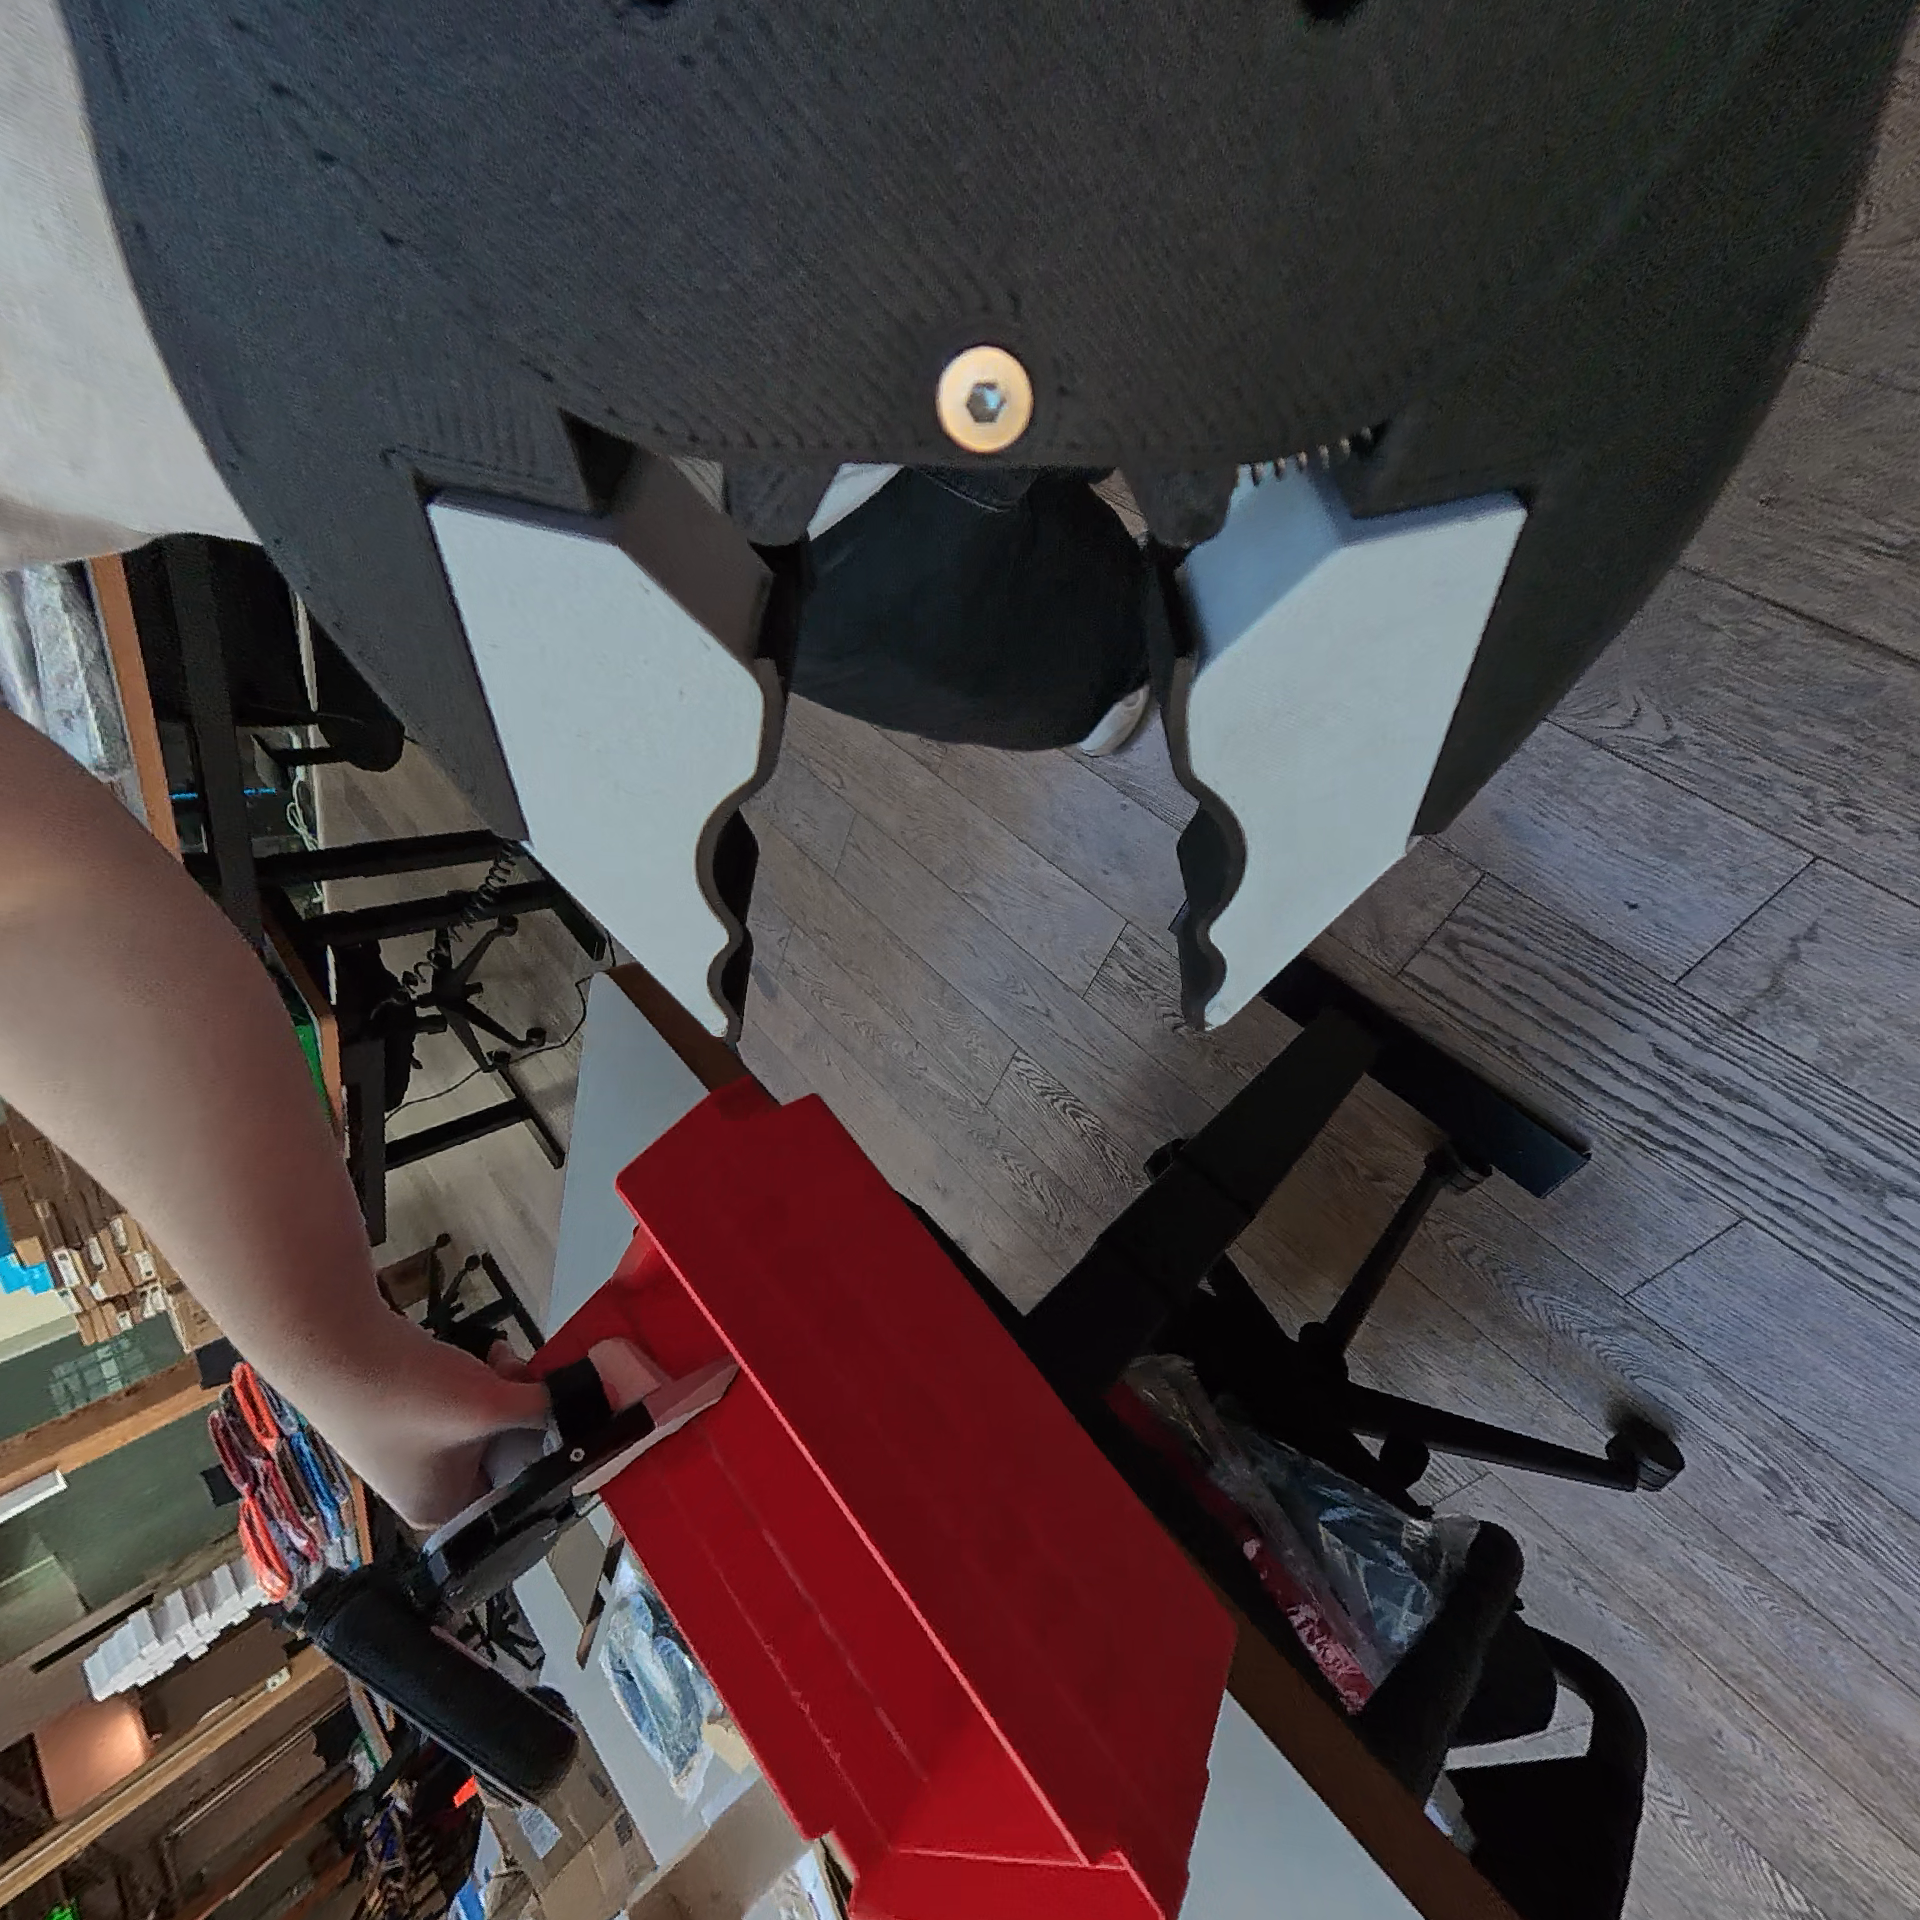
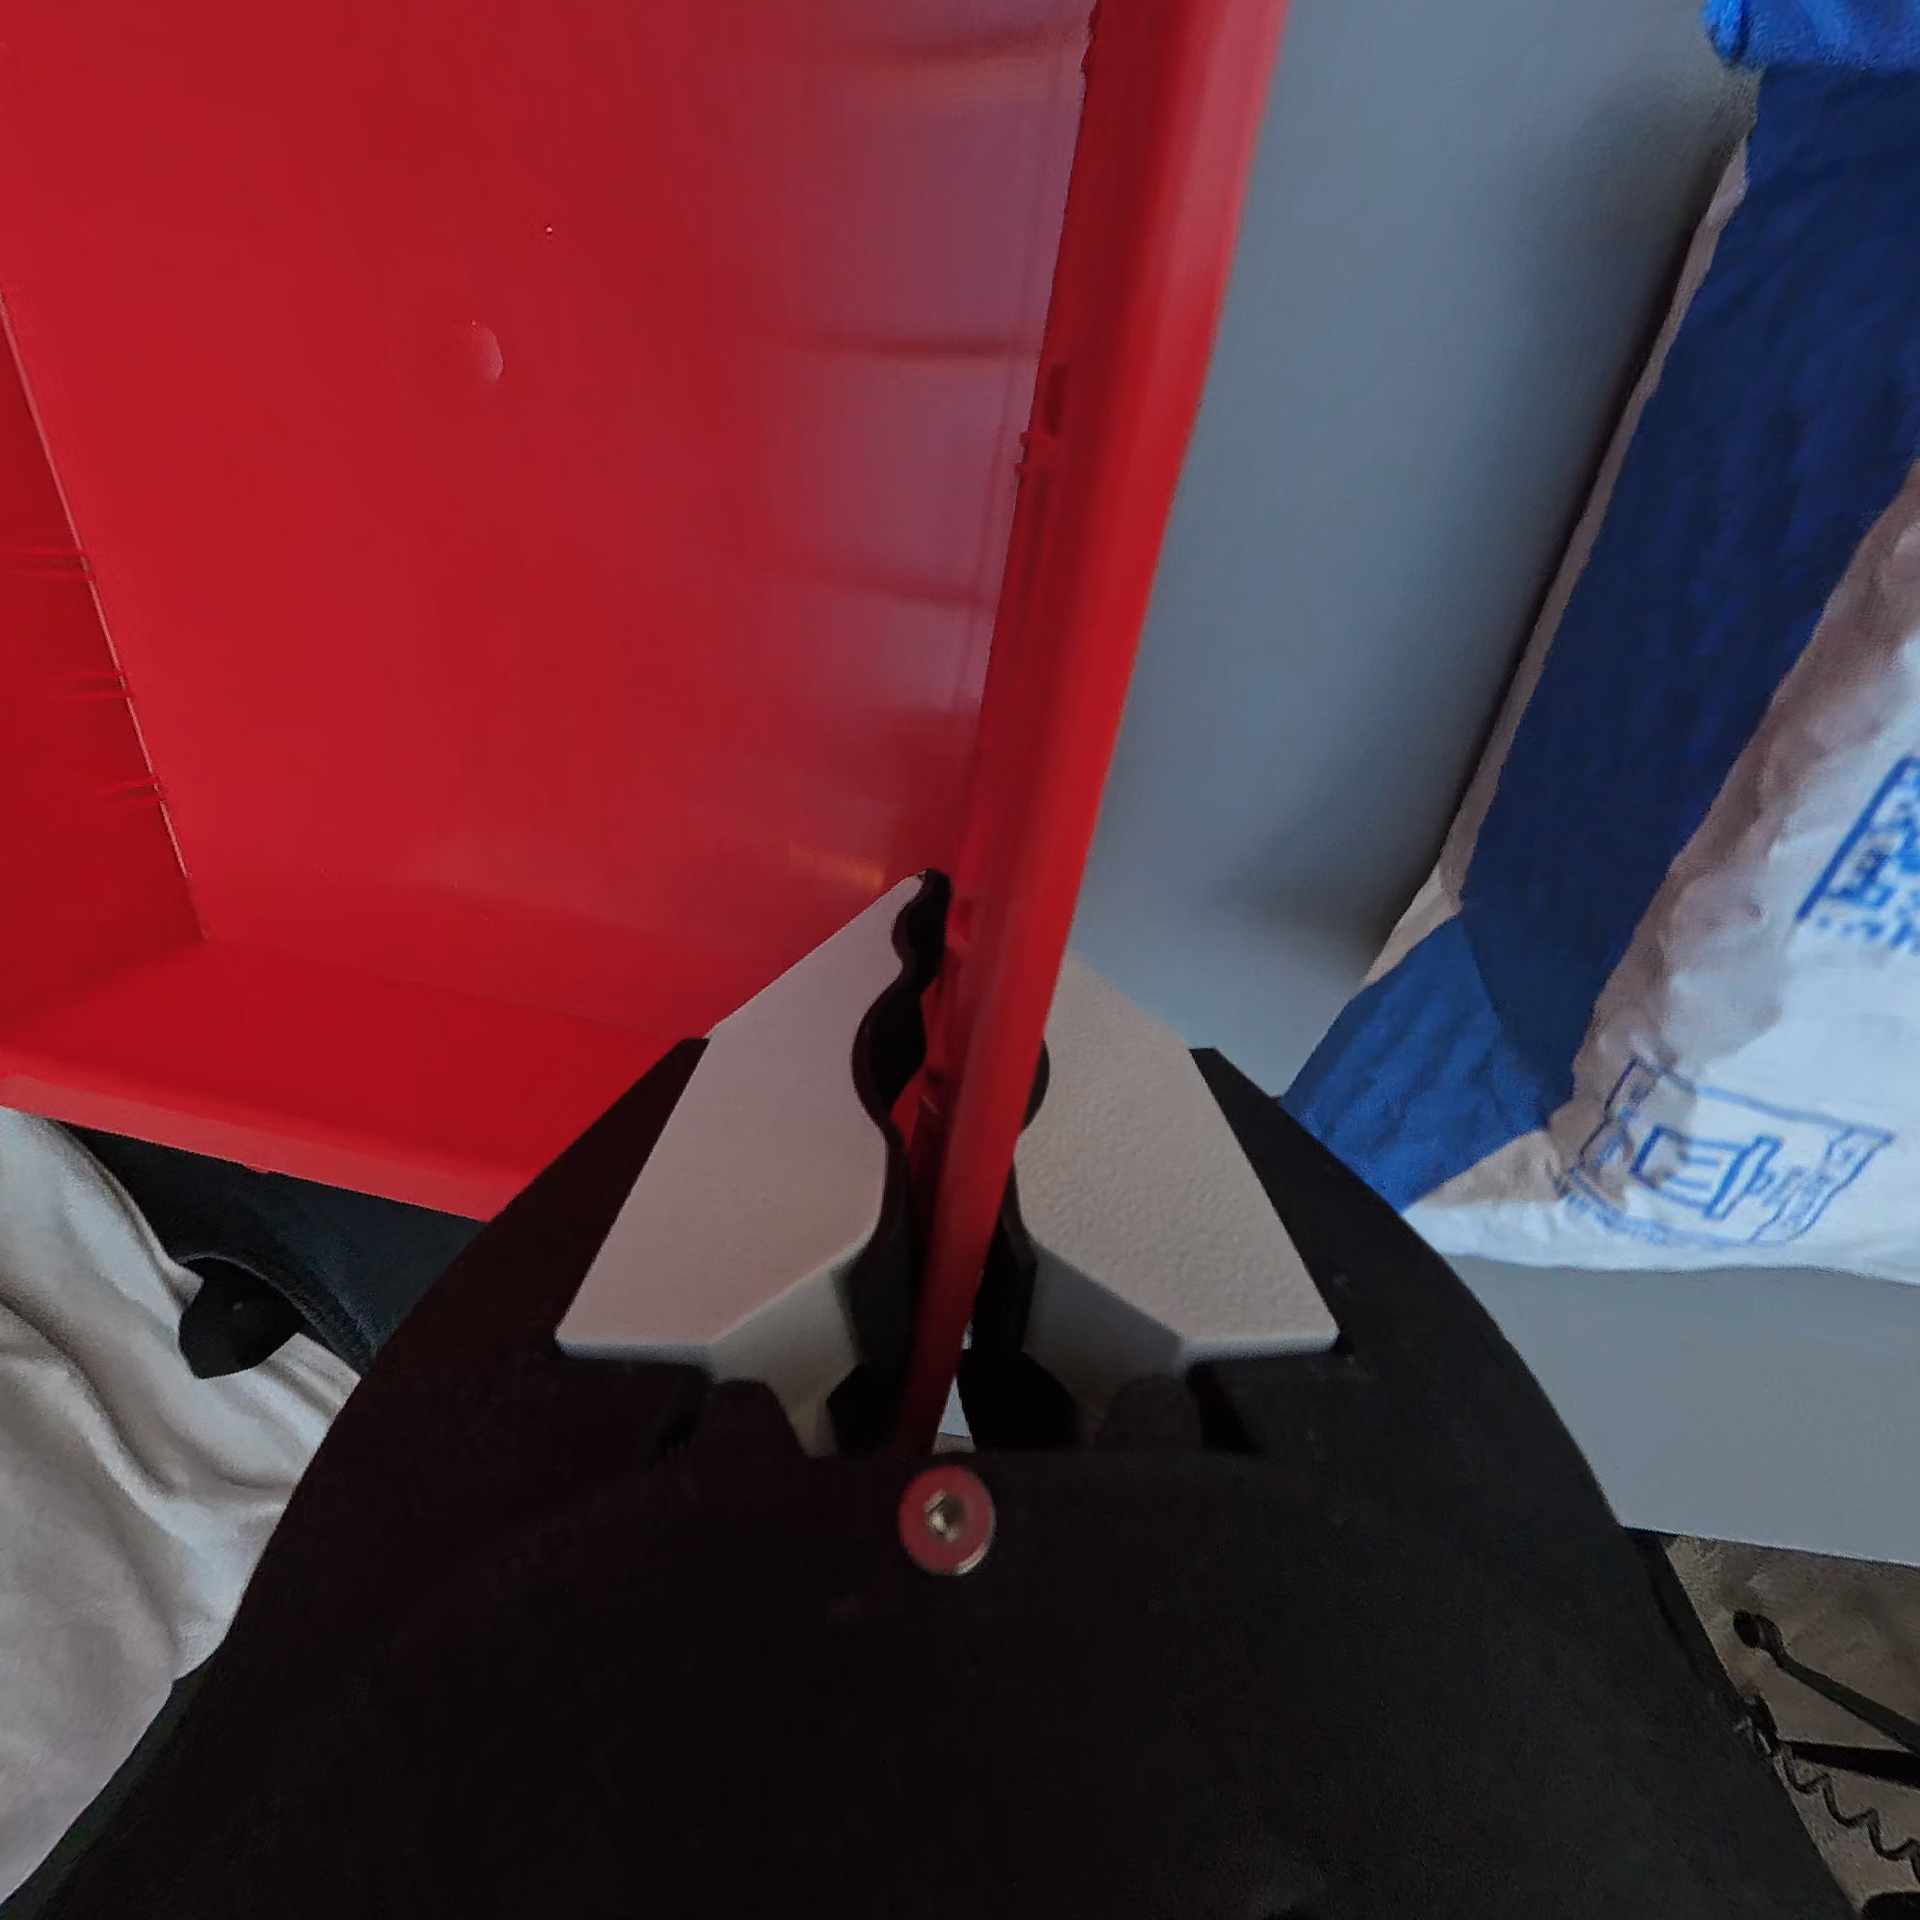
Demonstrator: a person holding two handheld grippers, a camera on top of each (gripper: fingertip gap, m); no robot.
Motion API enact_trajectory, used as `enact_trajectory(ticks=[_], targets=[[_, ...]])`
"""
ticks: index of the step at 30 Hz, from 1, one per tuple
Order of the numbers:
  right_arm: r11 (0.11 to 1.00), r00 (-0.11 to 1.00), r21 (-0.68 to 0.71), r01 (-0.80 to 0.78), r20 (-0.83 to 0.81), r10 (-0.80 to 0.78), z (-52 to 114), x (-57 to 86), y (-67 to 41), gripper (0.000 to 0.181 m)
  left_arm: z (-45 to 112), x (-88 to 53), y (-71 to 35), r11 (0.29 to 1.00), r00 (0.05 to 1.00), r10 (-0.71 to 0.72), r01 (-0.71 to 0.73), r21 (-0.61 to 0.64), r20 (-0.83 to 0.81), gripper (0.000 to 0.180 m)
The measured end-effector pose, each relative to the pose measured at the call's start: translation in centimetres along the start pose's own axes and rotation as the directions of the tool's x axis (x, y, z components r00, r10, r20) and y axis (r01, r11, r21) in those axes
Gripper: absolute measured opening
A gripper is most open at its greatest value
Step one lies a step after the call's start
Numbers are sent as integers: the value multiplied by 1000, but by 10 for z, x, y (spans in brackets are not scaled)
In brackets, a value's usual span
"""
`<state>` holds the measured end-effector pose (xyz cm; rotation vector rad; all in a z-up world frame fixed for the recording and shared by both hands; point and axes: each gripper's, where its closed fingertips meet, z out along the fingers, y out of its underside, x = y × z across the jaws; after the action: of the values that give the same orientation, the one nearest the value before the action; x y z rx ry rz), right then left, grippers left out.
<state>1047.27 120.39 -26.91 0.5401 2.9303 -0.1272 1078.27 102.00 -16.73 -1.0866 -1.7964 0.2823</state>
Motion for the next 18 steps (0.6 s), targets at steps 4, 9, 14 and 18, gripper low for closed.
enact_trajectory(ticks=[4,9,14,18], targets=[[999,999,-35,9,31,-8,7,3,-34,2,-4,-30,-19,999,1000,1,-1,-33,-17,80],[995,997,-54,82,12,-81,6,16,-81,1,28,-51,-55,997,998,-6,1,-72,-67,81],[992,991,-59,112,-64,-116,4,50,-121,3,77,-45,-108,996,993,29,-39,-83,-115,81],[995,992,66,78,-109,-70,-10,67,-157,39,111,-30,-149,988,982,117,-131,-87,-151,84]])
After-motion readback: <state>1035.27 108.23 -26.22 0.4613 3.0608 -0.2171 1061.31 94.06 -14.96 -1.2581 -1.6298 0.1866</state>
